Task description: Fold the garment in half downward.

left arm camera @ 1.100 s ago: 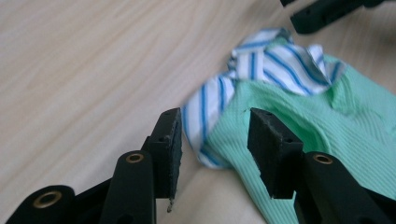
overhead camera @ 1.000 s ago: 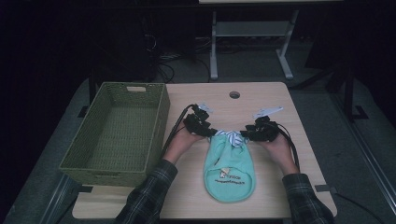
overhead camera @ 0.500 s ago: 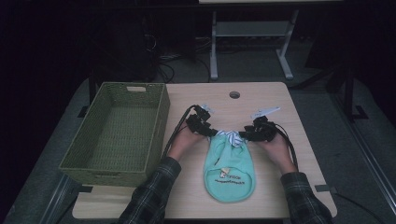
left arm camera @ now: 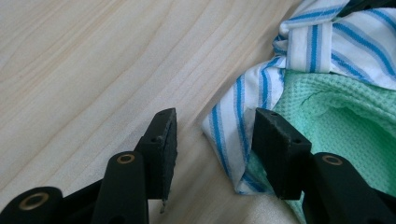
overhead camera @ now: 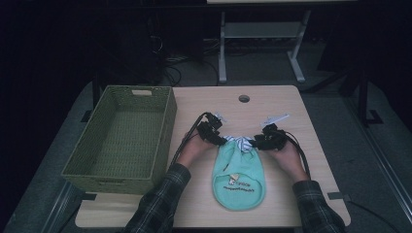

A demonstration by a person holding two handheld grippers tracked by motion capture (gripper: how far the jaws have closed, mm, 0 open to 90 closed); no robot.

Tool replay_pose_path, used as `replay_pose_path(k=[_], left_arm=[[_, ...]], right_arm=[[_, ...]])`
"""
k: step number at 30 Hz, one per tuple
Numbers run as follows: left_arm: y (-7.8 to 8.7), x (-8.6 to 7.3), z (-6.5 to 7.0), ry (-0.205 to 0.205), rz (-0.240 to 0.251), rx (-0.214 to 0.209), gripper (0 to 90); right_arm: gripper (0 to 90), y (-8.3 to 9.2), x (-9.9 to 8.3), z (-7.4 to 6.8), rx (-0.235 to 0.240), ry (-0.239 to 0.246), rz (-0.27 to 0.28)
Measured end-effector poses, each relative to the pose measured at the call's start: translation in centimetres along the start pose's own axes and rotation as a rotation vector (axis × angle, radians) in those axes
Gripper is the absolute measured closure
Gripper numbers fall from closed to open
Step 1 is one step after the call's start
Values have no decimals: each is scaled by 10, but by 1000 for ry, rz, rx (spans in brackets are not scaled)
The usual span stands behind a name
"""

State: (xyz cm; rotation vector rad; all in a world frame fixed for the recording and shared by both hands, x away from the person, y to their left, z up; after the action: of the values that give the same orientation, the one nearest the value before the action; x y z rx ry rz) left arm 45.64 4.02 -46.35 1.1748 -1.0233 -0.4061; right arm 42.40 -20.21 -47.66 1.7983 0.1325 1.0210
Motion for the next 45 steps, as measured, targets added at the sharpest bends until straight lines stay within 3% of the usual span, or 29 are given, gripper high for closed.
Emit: replay_pose_path(k=[6, 11, 22, 28, 34, 45], left_arm=[[0, 2, 5, -9, -5, -16, 652], [1, 2, 6, -20, -15, -49, 785], [5, 3, 11, -36, -34, 6, 854], [21, 4, 10, -29, 26, 40, 856], [38, 7, 14, -54, 82, 90, 856], [72, 14, 22, -63, 184, 128, 855]], right_arm=[[723, 1, -2, -4, -11, 33, 4], [797, 1, -3, -4, 11, 15, 3], [856, 2, 0, -5, 6, 24, -19], [858, 11, 9, -5, -2, 28, 4], [858, 25, 15, -10, -17, 42, 43], [857, 54, 27, -15, -44, 86, 118]])
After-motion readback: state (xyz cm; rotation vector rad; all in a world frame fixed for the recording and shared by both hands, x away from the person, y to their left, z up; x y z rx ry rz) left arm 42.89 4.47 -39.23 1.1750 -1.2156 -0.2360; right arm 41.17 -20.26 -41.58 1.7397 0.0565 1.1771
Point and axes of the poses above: each handheld gripper's, and its own axes: y roughly backward along the jaws, x roughly out of its top, z roughly to its right, the point moved 1 cm from there along -y, roughly forward along the jaws, and after that the axes turned 7 degrees about -z, right-handed, at the moved point
